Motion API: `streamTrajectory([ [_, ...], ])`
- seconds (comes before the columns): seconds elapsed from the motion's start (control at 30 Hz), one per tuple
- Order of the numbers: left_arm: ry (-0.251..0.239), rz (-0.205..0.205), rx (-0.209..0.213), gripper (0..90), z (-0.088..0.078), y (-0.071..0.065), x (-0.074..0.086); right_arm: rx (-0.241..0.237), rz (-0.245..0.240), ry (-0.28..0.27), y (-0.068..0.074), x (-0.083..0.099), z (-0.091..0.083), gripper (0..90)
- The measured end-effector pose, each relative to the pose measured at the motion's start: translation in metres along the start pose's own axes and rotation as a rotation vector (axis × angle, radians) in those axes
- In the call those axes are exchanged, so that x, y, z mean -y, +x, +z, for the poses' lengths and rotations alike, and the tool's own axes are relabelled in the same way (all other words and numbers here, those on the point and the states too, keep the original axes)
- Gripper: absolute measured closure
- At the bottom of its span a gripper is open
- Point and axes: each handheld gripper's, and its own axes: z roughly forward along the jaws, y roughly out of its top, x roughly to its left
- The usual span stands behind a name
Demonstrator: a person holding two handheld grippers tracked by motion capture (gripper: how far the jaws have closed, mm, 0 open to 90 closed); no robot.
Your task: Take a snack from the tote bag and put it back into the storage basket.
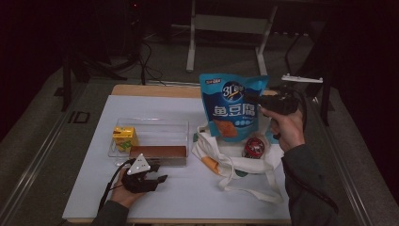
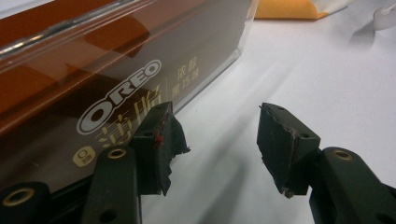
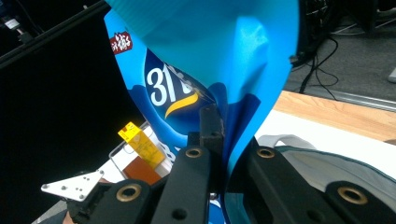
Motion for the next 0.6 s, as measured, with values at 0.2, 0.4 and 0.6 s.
streamTrajectory([
  [0.2, -0.001, -0.005, 0.002, 48.2, 0.0, 0.001, 0.0, -0.022, -0.007, -0.007, 0.007, -0.003, 0.001, 89.8],
  [0.4, -0.001, -0.006, 0.005, 48.2, 0.0, 0.001, 0.0, -0.048, -0.013, -0.01, 0.015, -0.007, 0.003, 89.8],
  [0.6, -0.001, -0.007, 0.006, 48.3, 0.0, 0.001, 0.0, -0.06, -0.014, -0.011, 0.023, -0.012, 0.006, 89.8],
])
